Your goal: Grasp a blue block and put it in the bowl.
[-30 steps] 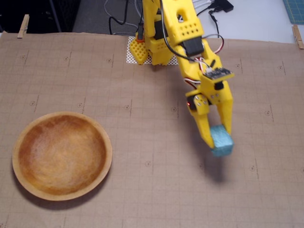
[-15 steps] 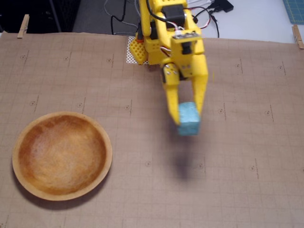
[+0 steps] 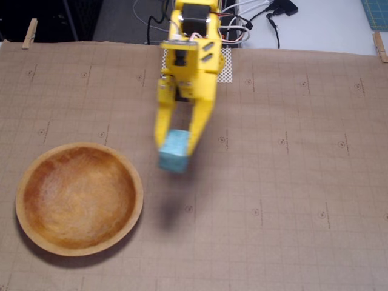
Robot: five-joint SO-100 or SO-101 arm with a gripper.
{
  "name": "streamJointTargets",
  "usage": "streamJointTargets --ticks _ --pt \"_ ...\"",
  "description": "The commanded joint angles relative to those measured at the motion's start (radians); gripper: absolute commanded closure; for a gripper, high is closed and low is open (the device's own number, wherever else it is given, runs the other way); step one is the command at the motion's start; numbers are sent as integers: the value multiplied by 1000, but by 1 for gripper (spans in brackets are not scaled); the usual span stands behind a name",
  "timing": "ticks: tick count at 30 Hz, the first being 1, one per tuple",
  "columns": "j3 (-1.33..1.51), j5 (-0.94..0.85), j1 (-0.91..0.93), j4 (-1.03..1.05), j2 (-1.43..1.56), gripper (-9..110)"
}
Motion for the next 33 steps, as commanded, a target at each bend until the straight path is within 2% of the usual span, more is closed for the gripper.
streamJointTargets --ticks 1,11,33 --pt "-74 -31 71 3 34 104" --pt "-74 -67 233 3 5 104" --pt "-155 -14 308 -12 -307 104"
